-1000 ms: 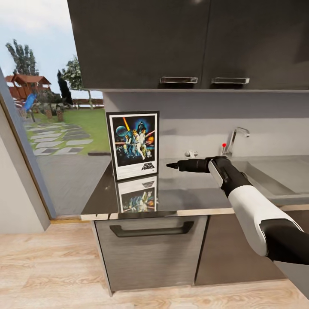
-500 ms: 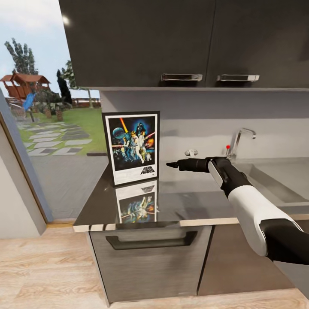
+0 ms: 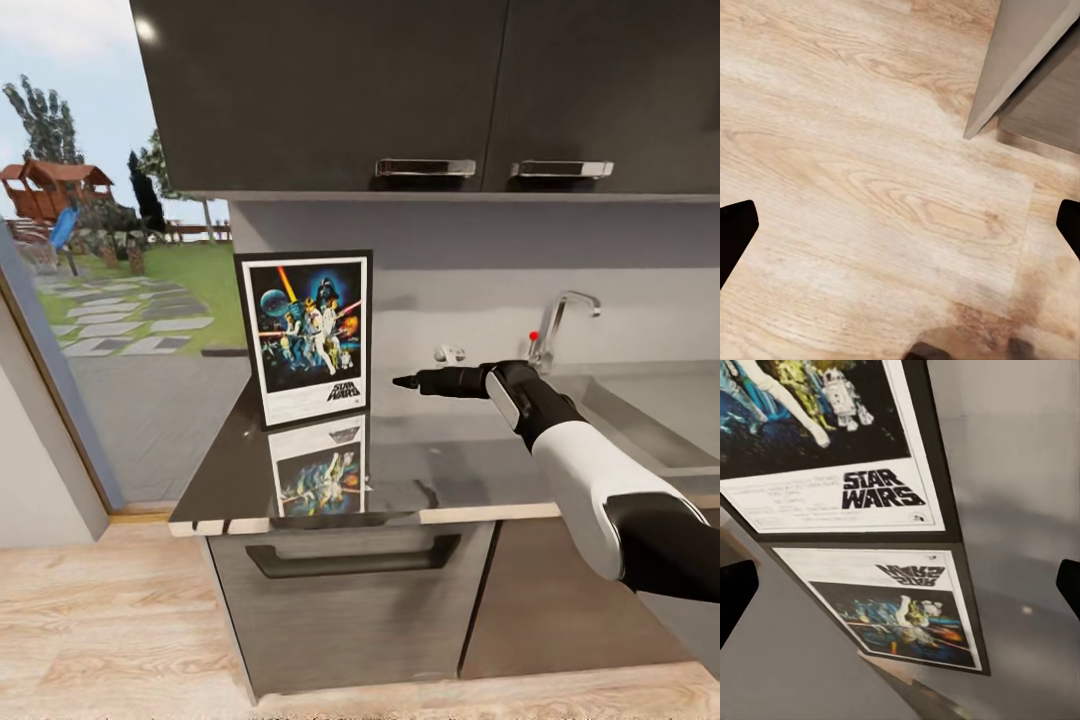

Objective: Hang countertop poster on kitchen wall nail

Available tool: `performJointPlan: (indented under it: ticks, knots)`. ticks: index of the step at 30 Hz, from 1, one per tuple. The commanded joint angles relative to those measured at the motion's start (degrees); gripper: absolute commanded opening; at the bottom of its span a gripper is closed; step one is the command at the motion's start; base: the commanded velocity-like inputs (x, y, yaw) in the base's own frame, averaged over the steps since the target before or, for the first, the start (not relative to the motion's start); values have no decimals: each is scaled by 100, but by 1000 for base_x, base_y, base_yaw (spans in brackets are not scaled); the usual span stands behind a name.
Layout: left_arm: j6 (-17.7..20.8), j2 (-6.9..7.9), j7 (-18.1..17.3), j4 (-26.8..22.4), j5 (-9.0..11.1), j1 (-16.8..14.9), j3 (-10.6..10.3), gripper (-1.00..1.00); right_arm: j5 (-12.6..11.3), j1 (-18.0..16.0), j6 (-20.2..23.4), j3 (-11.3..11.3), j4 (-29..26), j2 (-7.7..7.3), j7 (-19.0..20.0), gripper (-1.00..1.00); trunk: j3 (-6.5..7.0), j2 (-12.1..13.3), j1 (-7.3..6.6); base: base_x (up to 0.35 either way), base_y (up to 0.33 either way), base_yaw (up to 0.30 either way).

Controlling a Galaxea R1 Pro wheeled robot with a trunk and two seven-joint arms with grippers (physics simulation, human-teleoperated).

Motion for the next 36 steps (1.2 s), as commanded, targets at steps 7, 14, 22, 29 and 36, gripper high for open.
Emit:
performJointPlan:
  ticks: [7,14,22,29,36]
  knots:
    - [3,19,-69,-1,0,-1,30,100,-69,-41,39,35,57,-2,-25,100,-70,-3,0,0,0,0]
    - [10,21,-72,0,0,-1,31,100,-79,-52,11,39,39,35,-19,100,-116,-3,0,112,0,0]
    - [15,21,-73,1,0,-1,31,100,-80,-53,-1,44,23,66,-4,100,-123,-3,0,225,0,0]
    - [17,21,-71,0,0,-1,31,100,-80,-53,-4,44,20,75,-1,100,-123,-3,0,119,-35,0]
    - [17,21,-65,-4,0,-1,32,100,-76,-54,-5,41,19,72,0,100,-124,-3,0,122,-61,0]
